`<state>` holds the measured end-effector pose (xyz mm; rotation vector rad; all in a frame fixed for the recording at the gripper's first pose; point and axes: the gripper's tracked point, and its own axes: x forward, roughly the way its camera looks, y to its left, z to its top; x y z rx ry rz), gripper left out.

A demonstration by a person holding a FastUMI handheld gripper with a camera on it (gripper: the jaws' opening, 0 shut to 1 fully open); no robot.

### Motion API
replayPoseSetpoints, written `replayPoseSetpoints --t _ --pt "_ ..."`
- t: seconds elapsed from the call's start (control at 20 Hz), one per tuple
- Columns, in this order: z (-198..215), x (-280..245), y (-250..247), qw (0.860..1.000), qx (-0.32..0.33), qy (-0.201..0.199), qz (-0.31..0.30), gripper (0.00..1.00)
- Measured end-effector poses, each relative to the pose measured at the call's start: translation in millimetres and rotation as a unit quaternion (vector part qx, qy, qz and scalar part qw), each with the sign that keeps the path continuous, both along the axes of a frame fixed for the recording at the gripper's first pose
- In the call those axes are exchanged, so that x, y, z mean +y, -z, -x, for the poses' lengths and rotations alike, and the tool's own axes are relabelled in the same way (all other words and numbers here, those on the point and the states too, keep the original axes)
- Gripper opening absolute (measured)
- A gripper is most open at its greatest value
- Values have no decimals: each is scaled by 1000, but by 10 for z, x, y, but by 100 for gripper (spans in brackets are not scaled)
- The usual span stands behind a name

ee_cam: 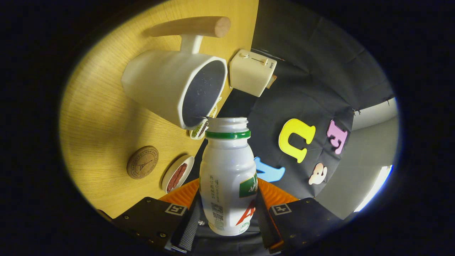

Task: Take the bottle from table, then pour the juice into the cup, finally place the bottle on the coaster

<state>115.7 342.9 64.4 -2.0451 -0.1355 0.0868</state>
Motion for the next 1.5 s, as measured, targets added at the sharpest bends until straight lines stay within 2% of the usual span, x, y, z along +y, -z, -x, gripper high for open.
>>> replayPoseSetpoints --t 0.6,1.1,1.5 --pt "16 56 64 1000 7 -4 -4 71" --pt "-2 62 169 997 37 -2 -73 71" --pt "-1 14 234 977 84 17 -193 71"
